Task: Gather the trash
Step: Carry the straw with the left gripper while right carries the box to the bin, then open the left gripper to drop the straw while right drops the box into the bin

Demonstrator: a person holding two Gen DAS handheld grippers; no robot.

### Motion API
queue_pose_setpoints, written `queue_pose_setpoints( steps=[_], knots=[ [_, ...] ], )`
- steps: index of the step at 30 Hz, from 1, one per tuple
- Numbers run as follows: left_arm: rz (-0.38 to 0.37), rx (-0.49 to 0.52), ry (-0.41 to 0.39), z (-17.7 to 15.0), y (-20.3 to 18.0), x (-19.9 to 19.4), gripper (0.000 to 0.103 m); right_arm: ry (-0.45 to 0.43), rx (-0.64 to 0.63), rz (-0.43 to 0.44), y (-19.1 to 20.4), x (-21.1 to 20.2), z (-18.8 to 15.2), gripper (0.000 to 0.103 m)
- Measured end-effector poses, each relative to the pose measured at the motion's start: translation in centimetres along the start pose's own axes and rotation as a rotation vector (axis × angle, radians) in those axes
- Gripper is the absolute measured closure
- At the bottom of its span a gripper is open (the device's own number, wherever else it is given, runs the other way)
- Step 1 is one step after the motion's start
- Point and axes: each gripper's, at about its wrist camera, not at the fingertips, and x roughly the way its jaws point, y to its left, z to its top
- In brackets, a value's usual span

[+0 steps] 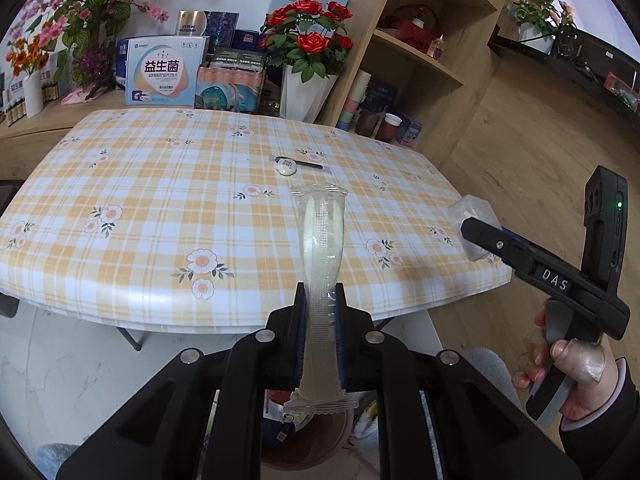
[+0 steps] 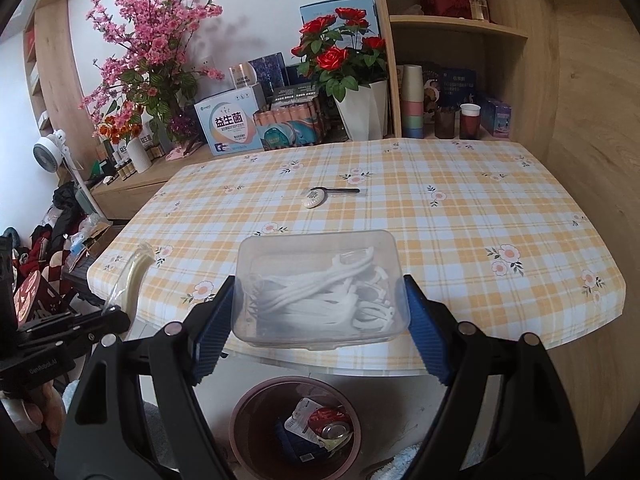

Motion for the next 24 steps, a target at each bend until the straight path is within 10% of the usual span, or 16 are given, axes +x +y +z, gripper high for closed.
queue_pose_setpoints(
  steps=[15, 18, 24],
  knots=[
    [-0.011, -0.007, 0.090, -2.0, -0.2, 2.5, 0.089, 0.002, 0.029, 0.011, -1.0, 0.2, -0.2, 0.024],
    [-0.032, -0.028, 0.080, -2.0, 0.1, 2.6, 0.050, 0.012, 0.028, 0.012, -0.9, 0.5, -0.4, 0.024],
    [0.018, -0.006, 0.022, -1.1, 0.1, 1.2, 0.029, 0.017, 0.018, 0.017, -0.6, 0.4, -0.6, 0.024]
  ],
)
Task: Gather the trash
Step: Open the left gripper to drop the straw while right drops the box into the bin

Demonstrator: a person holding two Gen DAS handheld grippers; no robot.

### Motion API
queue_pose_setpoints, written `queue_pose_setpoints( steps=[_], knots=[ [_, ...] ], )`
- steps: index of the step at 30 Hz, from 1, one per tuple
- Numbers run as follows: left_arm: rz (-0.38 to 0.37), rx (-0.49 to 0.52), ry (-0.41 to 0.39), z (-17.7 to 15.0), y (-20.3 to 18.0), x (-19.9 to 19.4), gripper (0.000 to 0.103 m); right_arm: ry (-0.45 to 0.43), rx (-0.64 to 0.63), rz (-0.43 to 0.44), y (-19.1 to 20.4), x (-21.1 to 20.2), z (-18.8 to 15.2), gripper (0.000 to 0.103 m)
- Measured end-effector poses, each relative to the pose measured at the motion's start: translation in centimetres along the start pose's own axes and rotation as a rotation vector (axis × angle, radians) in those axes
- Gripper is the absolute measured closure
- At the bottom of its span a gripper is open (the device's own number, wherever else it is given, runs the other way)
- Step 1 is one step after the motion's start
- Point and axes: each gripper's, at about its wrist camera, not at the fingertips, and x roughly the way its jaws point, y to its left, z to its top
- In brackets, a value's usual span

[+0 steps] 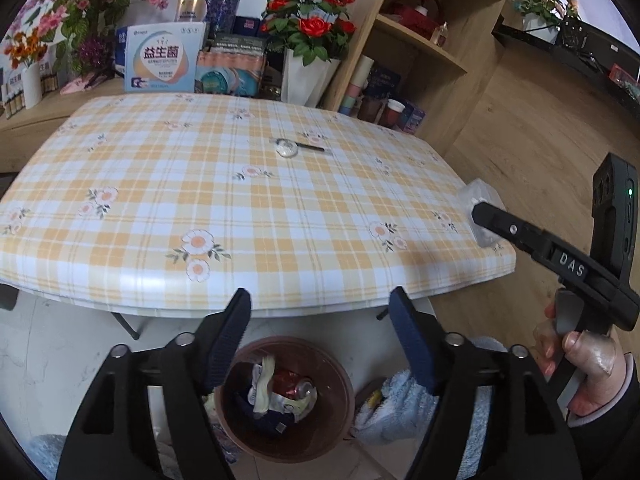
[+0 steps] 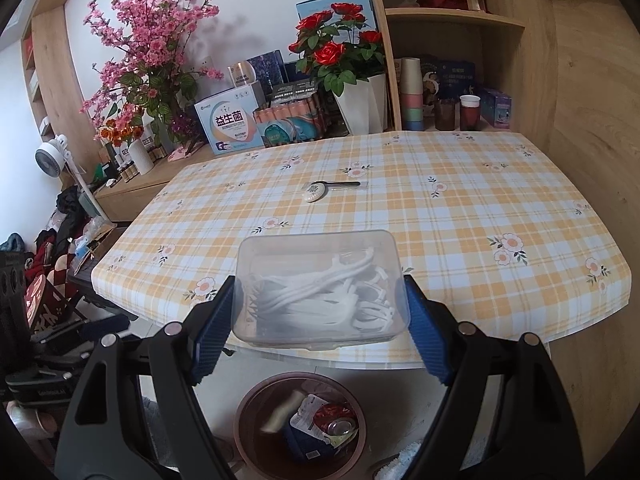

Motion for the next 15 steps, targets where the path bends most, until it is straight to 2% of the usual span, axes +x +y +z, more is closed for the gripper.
queue_pose_setpoints(
  steps=[5, 9, 15],
  knots=[
    [0.077, 0.000, -0.069, 1.2, 0.8, -2.1, 0.009, 0.004, -0.025, 0.005, 0.6, -0.5, -0.4, 0.024],
    [0.142, 0.001, -0.104, 2.1, 1.6, -3.7, 0.006, 0.013, -0.052, 0.014, 1.4, -1.1, -0.9, 0.024],
    [0.184, -0.017, -0.160, 2.4, 2.8, -5.9, 0.006, 0.038, -0.102, 0.021, 2.9, -1.4, -2.0, 0.024]
  ],
)
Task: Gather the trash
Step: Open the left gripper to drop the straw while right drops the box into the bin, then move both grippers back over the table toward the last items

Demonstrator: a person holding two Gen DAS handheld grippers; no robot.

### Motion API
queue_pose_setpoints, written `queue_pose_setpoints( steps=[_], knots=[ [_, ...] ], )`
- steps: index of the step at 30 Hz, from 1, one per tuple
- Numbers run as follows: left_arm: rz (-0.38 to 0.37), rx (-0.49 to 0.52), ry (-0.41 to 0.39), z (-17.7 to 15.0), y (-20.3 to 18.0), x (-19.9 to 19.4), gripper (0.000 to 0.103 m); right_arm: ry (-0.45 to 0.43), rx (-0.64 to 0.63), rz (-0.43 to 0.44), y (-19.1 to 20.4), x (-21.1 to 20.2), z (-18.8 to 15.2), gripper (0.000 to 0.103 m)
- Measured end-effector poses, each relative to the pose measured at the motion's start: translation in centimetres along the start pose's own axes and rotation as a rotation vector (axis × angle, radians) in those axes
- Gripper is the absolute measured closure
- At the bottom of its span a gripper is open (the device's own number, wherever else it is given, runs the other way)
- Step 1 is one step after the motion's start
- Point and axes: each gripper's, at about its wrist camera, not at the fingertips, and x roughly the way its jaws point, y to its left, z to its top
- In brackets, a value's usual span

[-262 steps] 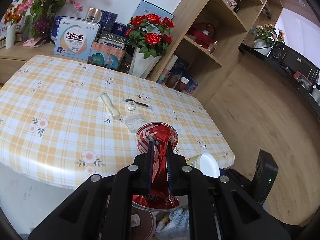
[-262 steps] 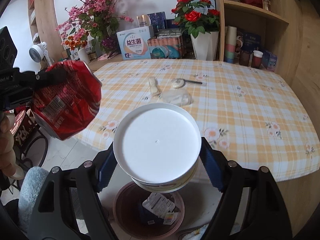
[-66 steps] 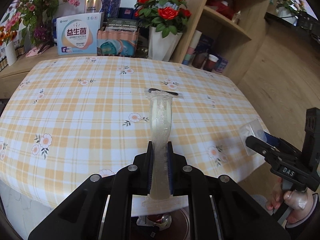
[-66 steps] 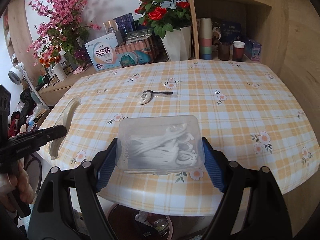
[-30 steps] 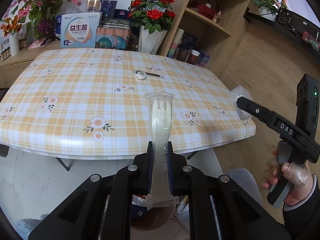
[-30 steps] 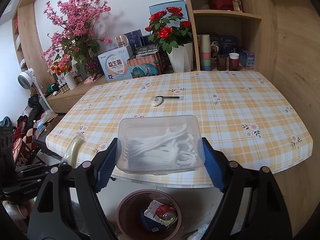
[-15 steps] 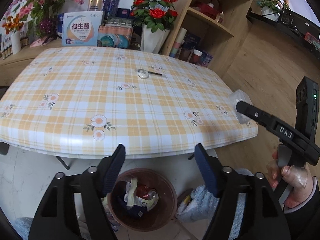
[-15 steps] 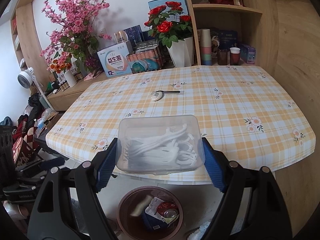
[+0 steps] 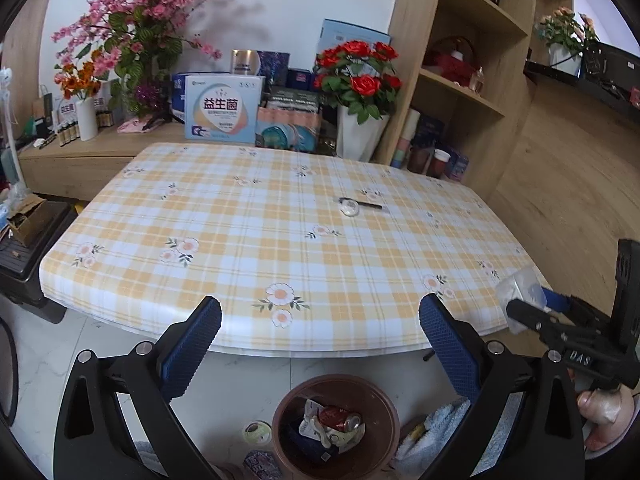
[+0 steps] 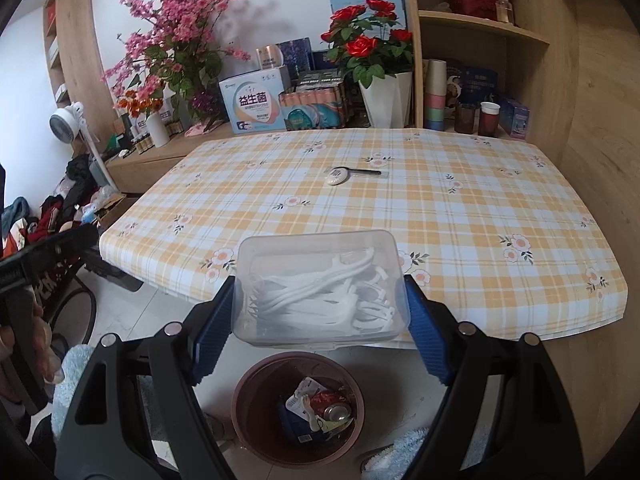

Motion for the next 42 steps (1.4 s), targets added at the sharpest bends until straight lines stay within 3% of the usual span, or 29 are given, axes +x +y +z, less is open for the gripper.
queue_pose_setpoints(
  steps=[13, 18, 25, 42],
  knots=[
    [0.033, -0.042, -0.015, -0.3, 1.5, -0.3, 0.006, 0.067, -0.064, 0.086, 3.2, 1.3, -0.8, 0.024],
    [0.036, -0.049, -0.021, -0.4, 1.9, -0.3, 0.006, 0.048, -0.074, 0.085, 3.6, 1.2, -0.4, 0.013],
    [0.040, -0.042, -0.021, -0.4, 1.9, -0.2, 0.006, 0.032, -0.047, 0.014, 1.9, 1.1, 0.3, 0.007],
    [0.027, -0.011, 0.027, 0.1, 1.2, 2.8, 0.006, 0.023, 0.013, -0.085, -2.9, 2.6, 1.0, 0.006]
  ],
)
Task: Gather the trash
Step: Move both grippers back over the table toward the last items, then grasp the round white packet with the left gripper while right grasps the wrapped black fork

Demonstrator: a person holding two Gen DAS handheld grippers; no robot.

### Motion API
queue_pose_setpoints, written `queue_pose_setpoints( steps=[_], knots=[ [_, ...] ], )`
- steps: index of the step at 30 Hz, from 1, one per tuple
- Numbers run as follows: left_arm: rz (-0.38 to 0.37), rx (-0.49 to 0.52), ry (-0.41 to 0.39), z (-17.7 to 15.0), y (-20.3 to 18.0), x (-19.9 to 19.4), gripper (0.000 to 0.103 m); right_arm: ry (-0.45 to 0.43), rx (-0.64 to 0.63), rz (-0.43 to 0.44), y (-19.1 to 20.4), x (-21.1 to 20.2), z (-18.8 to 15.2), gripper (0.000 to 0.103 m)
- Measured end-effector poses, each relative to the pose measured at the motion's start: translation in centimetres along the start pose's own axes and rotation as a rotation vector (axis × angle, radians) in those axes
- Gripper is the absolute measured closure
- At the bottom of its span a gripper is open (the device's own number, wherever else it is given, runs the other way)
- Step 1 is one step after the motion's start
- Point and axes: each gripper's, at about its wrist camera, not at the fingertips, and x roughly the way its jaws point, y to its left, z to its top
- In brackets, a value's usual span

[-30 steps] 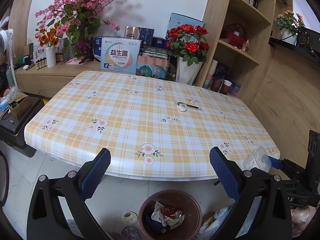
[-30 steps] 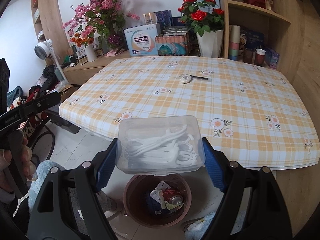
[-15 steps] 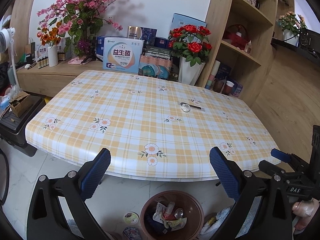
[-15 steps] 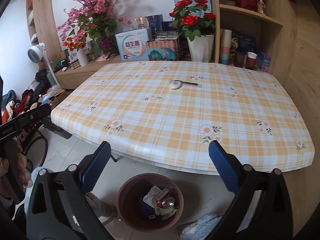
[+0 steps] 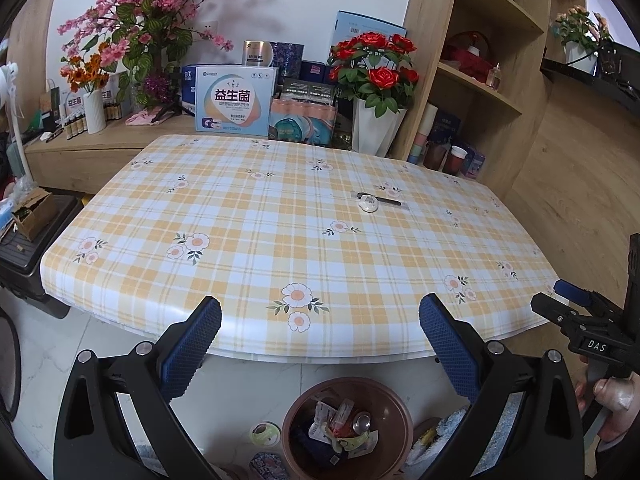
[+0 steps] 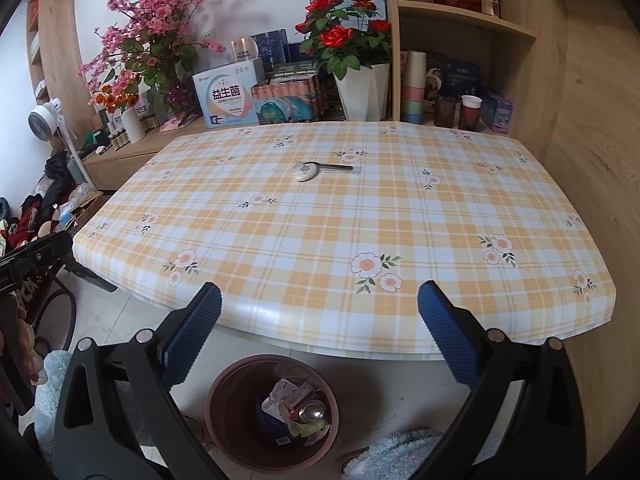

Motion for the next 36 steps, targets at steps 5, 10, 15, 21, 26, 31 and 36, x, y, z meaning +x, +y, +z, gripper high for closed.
queue_pose_setpoints(
  steps=[5, 10, 15, 21, 26, 31, 36],
  knots=[
    [-0.025, 0.005, 0.024, 0.4, -0.4, 2.2, 0.006, 0.009, 0.017, -0.023, -1.7, 1.6, 0.3, 0.006],
    [-0.051, 0.027, 0.061, 0.9, -1.0, 4.9, 0.006, 0.035, 0.019, -0.026, -3.2, 4.0, 1.0, 0.006],
    [-0.107, 0.038, 0.081, 2.8, -2.1, 8.2, 0.006, 0.044, 0.048, -0.020, -5.1, 6.5, 2.5, 0.006],
    [-0.119, 0.117, 0.118, 5.7, -4.6, 14.3, 0.006, 0.063, 0.040, -0.011, -7.0, 10.1, 4.6, 0.007],
    [-0.139, 0.174, 0.149, 8.6, -6.6, 20.9, 0.006, 0.072, 0.039, -0.006, -8.7, 12.9, 6.4, 0.007],
    [-0.151, 0.208, 0.197, 11.0, -8.4, 28.3, 0.011, 0.088, 0.036, -0.007, -10.5, 15.8, 7.9, 0.007],
    [-0.133, 0.248, 0.257, 12.1, -9.6, 34.4, 0.019, 0.113, 0.048, 0.000, -12.4, 18.4, 8.9, 0.008]
  ],
)
